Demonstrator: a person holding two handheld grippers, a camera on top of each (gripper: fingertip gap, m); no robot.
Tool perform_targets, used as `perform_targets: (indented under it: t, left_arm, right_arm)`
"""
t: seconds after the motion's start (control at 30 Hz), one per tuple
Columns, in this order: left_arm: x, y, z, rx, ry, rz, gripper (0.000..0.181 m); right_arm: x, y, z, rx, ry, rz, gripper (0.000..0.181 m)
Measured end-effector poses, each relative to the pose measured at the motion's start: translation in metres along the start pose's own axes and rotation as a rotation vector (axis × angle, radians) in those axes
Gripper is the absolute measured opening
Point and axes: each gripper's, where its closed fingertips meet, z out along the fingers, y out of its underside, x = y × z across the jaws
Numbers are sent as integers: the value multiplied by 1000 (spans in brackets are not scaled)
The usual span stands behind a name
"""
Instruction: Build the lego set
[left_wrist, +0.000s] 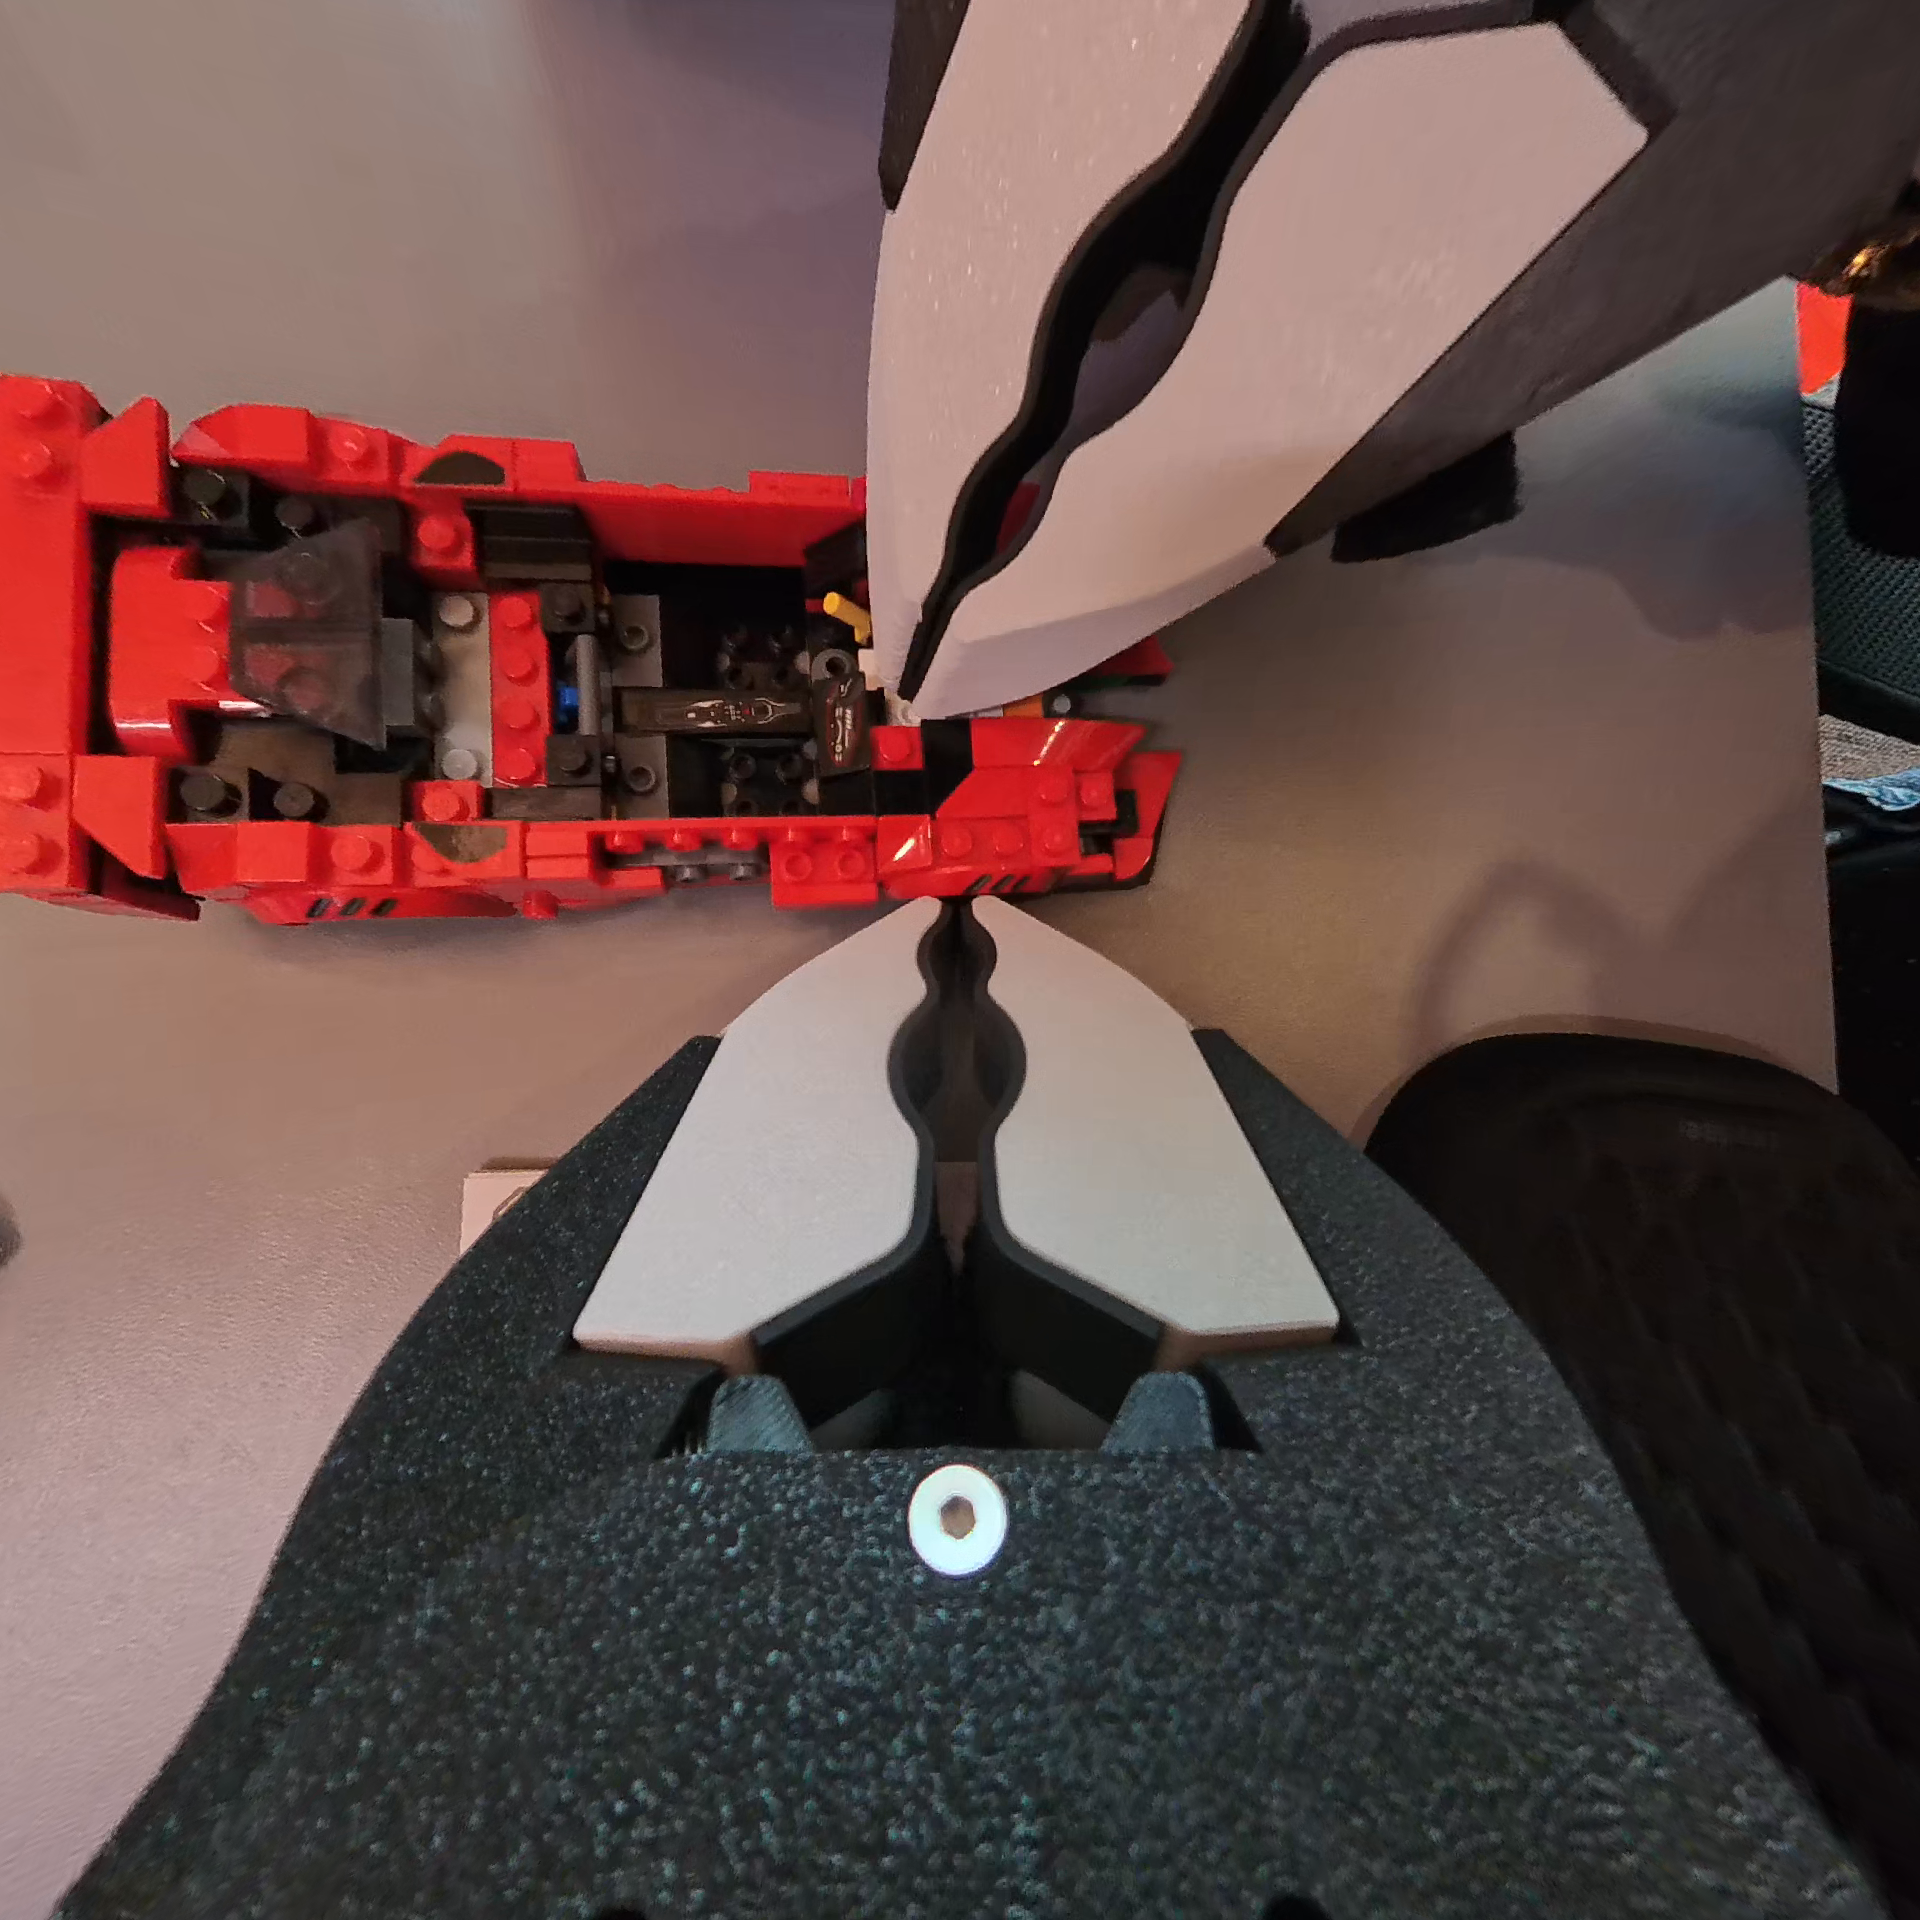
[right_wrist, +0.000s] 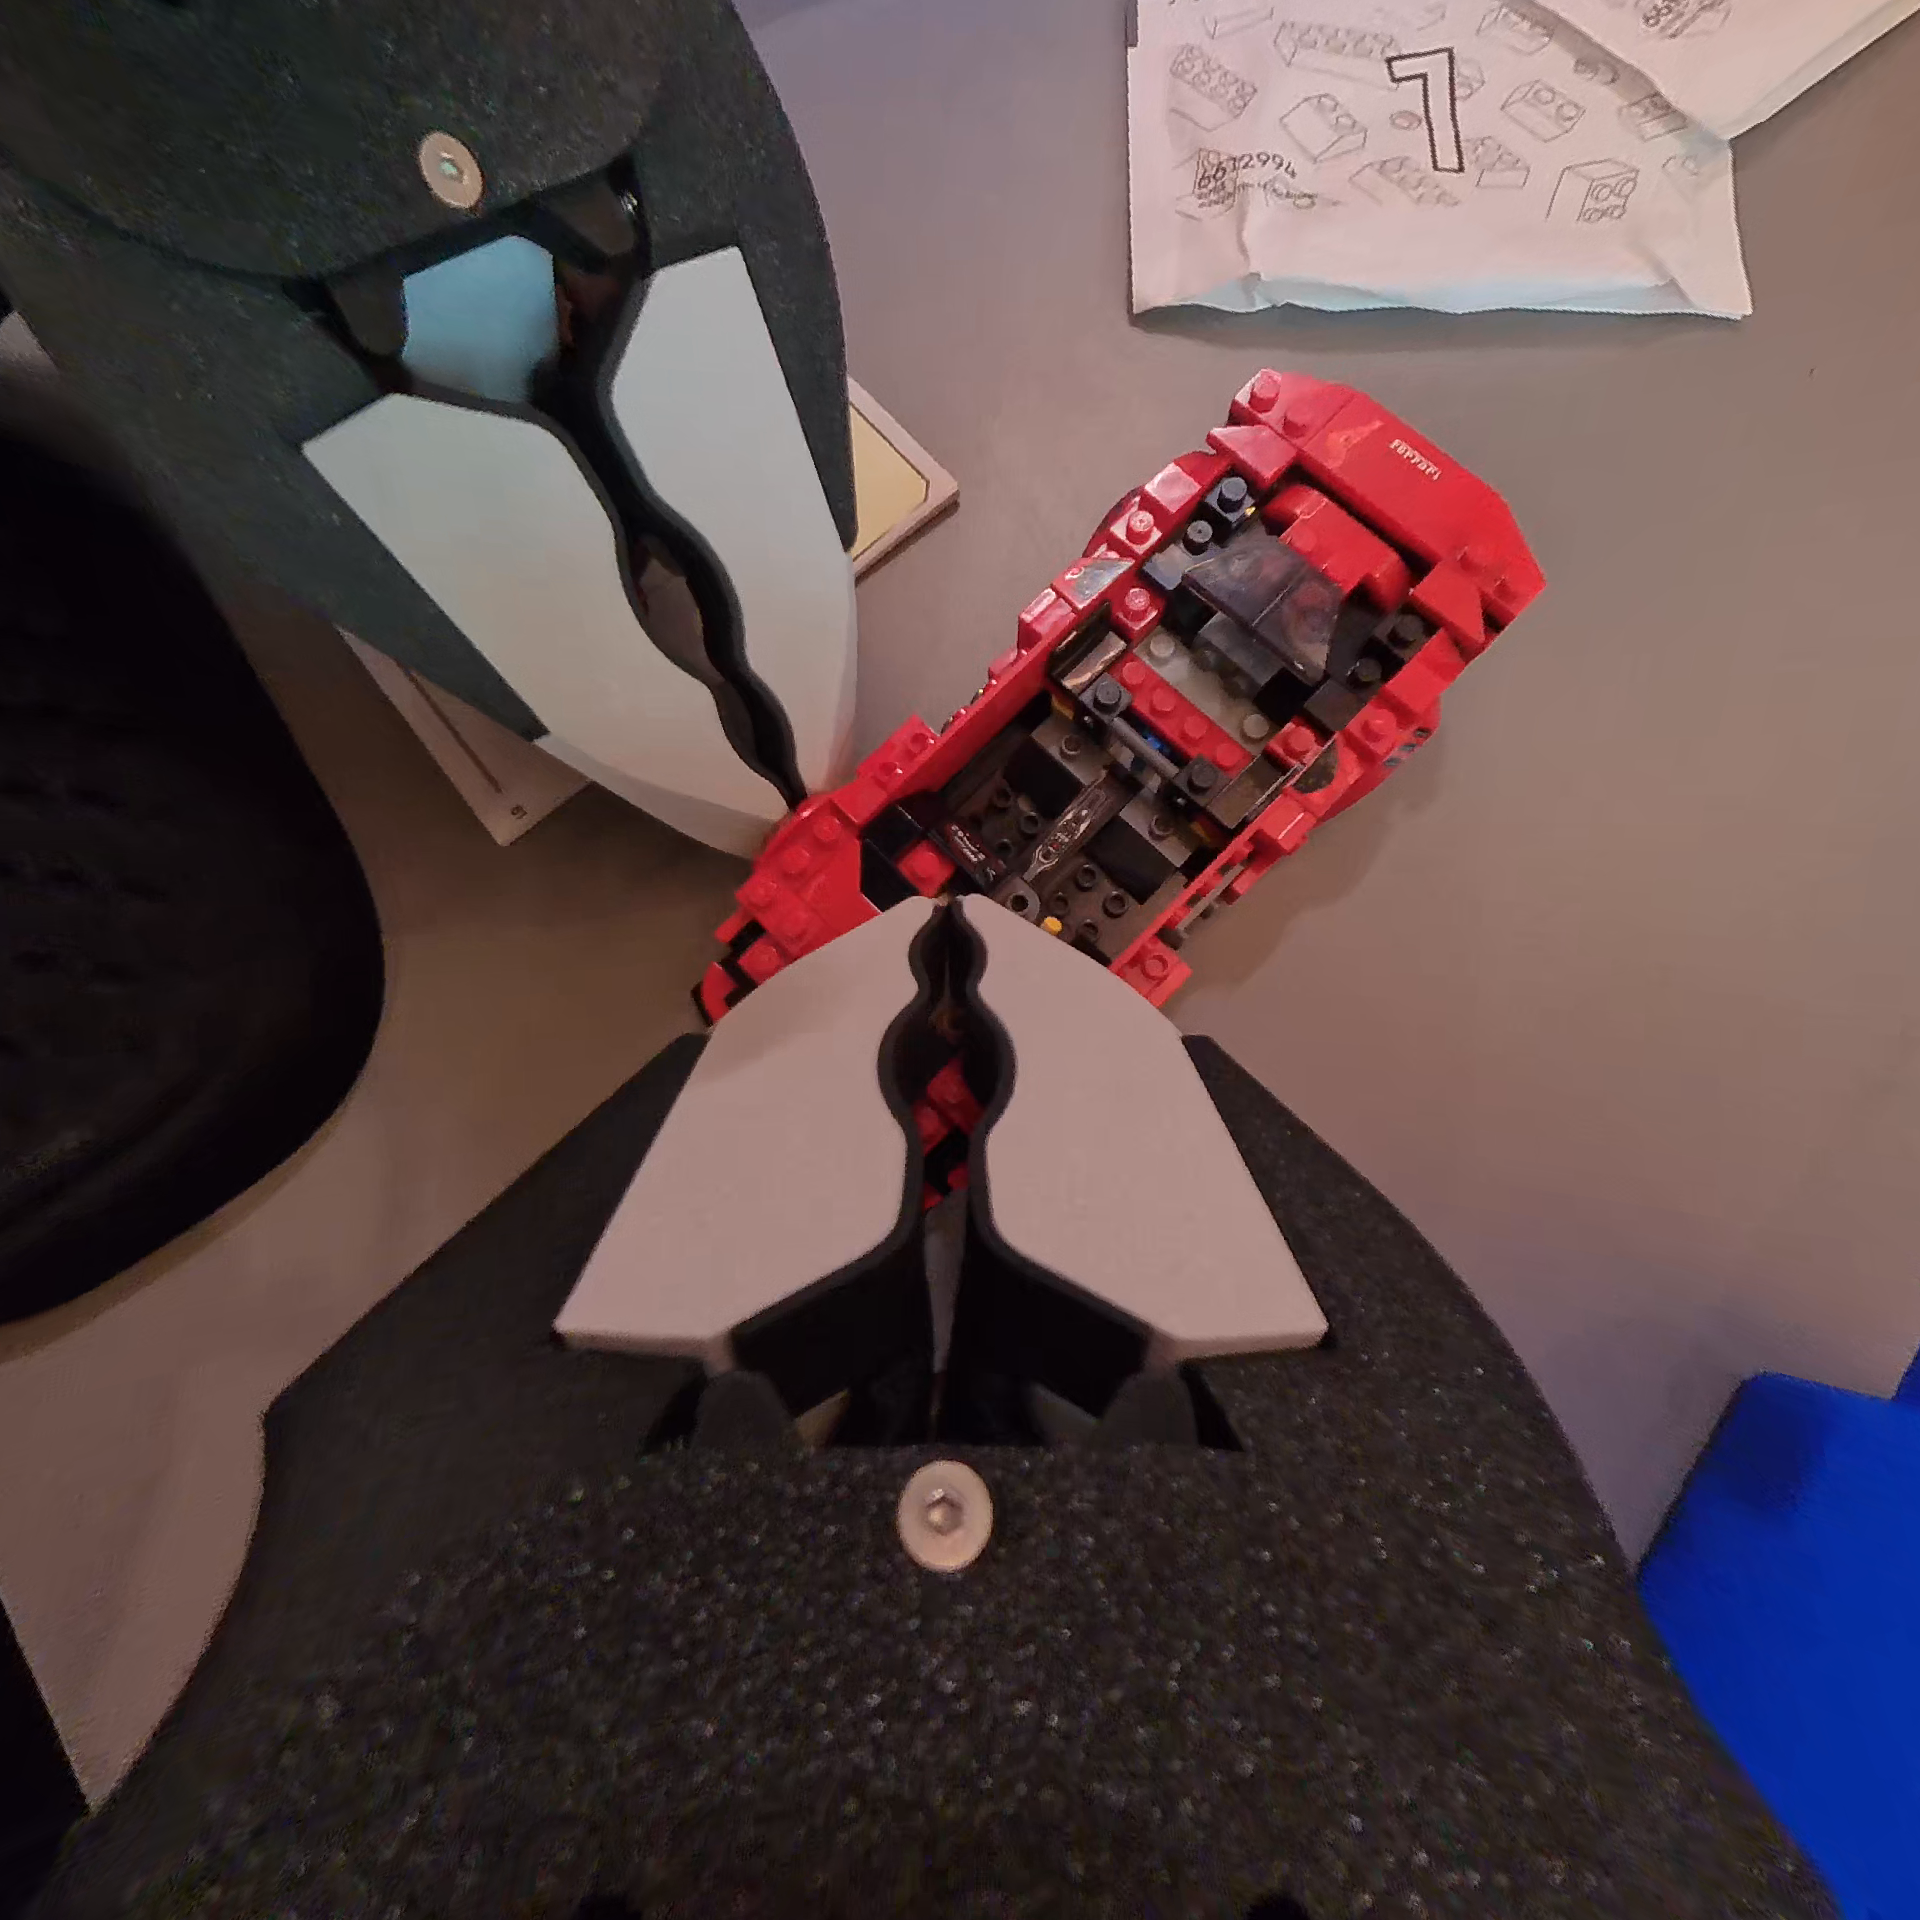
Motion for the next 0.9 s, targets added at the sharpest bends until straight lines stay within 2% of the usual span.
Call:
perform_targets:
  t: [0.23, 0.3, 0.4, 0.5, 0.6, 0.67, 0.73, 0.9]
  left_arm:
    - [0, 1, -1, -14, 3, -4, 0]
    - [-3, 8, -9, -41, -4, 3, 1]
    - [-13, 16, -43, -31, -53, -4, 2]
    - [-29, 26, -95, 39, -171, -48, 3]
    - [-39, 49, -148, 104, -304, -114, 5]
    - [-36, 67, -169, 122, -353, -146, 7]
    - [-34, 82, -177, 141, -393, -176, 8]
    - [-22, 103, -157, 157, -337, -212, 9]
  right_arm:
    - [-1, 1, -1, -17, 3, -5, 0]
    - [3, -4, -7, 16, 24, 5, 0]
    - [-1, -21, -23, 107, 32, -7, 0]
    - [-32, -39, -23, 161, -56, -64, 0]
    - [-69, -49, -3, 139, -177, -104, 43]
    - [-86, -57, 18, 121, -207, -130, 37]
    - [-93, -64, 42, 82, -182, -130, 29]
    - [-109, -77, 83, 24, -143, -40, 30]
